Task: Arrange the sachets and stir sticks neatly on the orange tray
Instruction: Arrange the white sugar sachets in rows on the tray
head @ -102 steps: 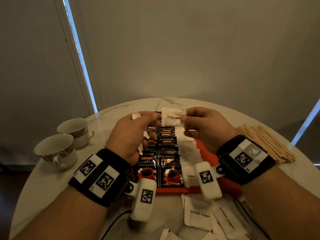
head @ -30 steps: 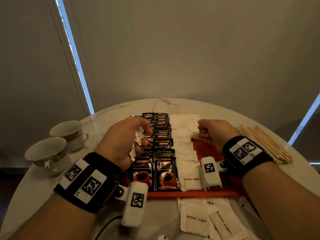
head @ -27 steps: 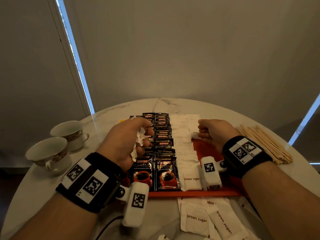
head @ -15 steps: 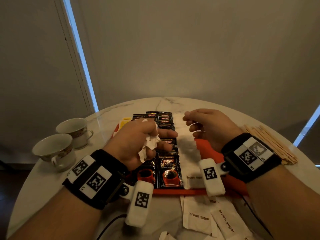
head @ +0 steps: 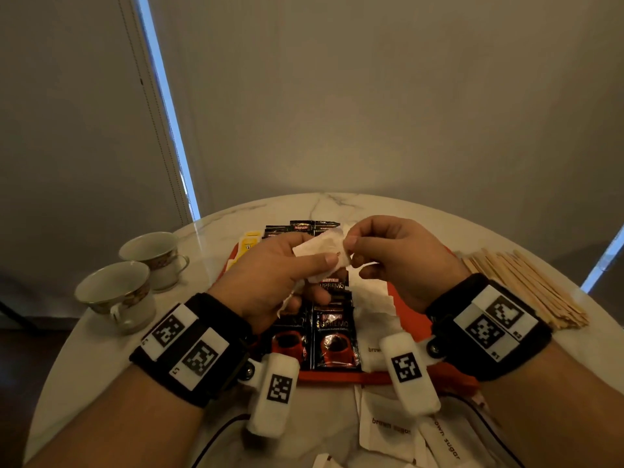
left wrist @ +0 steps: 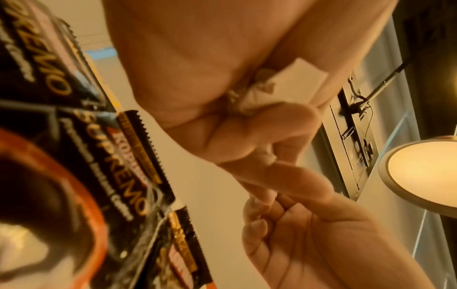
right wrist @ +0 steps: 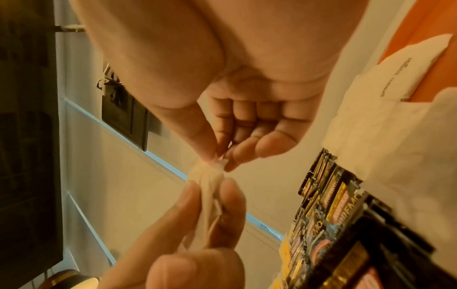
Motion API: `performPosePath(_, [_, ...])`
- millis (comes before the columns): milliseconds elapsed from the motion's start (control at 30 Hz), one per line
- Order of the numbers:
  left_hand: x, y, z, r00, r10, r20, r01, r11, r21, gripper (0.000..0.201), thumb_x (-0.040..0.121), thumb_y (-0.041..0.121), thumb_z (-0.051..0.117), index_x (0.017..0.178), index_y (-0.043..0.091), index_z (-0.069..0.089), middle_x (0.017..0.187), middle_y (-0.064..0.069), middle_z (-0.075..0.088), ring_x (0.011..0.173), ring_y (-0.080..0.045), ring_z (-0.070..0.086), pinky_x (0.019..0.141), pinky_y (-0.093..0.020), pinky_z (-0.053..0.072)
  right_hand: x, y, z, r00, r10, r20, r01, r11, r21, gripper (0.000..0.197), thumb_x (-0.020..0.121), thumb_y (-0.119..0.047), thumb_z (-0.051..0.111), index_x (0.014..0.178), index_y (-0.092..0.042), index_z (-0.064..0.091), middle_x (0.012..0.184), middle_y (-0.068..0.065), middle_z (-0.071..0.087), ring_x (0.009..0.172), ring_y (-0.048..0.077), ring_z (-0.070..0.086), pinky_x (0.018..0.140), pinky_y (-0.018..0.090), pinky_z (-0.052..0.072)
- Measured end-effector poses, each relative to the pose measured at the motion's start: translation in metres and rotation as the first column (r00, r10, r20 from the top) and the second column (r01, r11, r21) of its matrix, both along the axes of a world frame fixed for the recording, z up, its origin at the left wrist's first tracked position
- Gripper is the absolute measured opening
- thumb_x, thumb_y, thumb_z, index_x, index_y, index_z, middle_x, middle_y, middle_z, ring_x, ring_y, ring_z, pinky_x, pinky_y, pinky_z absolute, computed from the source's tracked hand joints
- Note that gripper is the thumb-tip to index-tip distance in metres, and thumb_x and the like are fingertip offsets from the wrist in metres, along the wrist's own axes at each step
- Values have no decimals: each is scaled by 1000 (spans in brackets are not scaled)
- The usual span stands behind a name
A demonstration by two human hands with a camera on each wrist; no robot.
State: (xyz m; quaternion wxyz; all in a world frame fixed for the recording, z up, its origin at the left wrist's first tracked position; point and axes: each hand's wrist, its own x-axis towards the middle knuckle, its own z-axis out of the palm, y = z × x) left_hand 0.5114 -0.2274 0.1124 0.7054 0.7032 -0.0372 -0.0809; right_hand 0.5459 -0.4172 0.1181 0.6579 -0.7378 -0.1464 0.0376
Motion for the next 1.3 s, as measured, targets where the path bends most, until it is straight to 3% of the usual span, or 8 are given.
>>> performPosePath(100, [1, 4, 0, 997, 50, 50, -53, 998, 43, 27, 92, 20, 74, 117, 12, 68, 86, -6, 78, 50, -11, 56, 39, -19, 38, -4, 2, 3, 997, 58, -44, -54, 994, 93, 4, 95, -10, 65, 98, -8, 67, 81, 5, 69, 70, 15, 62, 60, 26, 53])
performPosePath(200, [1, 4, -3, 996, 45, 82, -53, 994, 100, 25, 89, 23, 77, 112, 16, 69, 77, -3, 75, 48, -8, 52, 40, -19, 39, -6, 4, 2, 997, 75, 22, -74, 996, -40, 11, 91, -21, 73, 99, -13, 73, 86, 4, 72, 75, 16, 64, 64, 29, 52])
performPosePath(433, [8, 7, -6, 988, 139, 72, -143, 989, 48, 35, 80, 14, 85, 113, 16, 74, 78, -8, 67, 46, -8, 47, 39, -20, 38, -3, 3, 2, 1000, -8, -23, 11, 992, 127, 8, 92, -8, 70, 92, 0, 69, 73, 4, 73, 59, 10, 67, 53, 22, 53])
performPosePath(667, [8, 4, -5, 977, 200, 71, -198, 980, -30, 20, 89, 15, 77, 109, 12, 75, 77, -6, 74, 43, -5, 44, 38, -17, 36, -1, 0, 3, 995, 32, -100, -22, 995, 101, 12, 87, -1, 72, 98, -3, 72, 87, 9, 77, 71, 16, 71, 61, 24, 57])
performPosePath(833, [8, 6, -4, 973, 227, 38, -225, 972, -65, 14, 93, 16, 73, 105, 9, 74, 77, -5, 71, 45, -5, 43, 37, -16, 34, 25, -27, 1, 958, -221, -182, 249, 957, 147, 5, 90, 0, 71, 93, -4, 71, 75, 9, 69, 65, 16, 62, 64, 30, 55])
performPosePath(967, [11, 7, -3, 968, 248, -24, -249, 962, -113, 13, 96, 21, 70, 99, 7, 70, 74, -3, 66, 47, -8, 39, 37, -17, 29, 53, -61, -19, 840, -464, -281, 478, 878, -23, 9, 93, 6, 63, 90, -1, 67, 74, 13, 58, 60, 19, 52, 59, 32, 48])
performPosePath(1100, [12, 4, -4, 962, 268, -41, -271, 957, -103, 13, 97, 24, 69, 94, 11, 70, 71, -1, 68, 47, -8, 40, 39, -18, 29, 69, -77, -38, 774, -508, -377, 452, 861, -232, 6, 90, 6, 65, 92, 3, 70, 79, 13, 66, 67, 21, 58, 75, 35, 49])
performPosePath(1300, [13, 8, -2, 961, 273, -44, -276, 955, -106, 15, 99, 24, 66, 103, 9, 70, 77, -5, 67, 48, -8, 41, 38, -19, 30, 65, -71, -36, 762, -531, -371, 387, 832, -397, 3, 86, 6, 70, 86, 3, 69, 86, 18, 68, 79, 27, 59, 78, 37, 46])
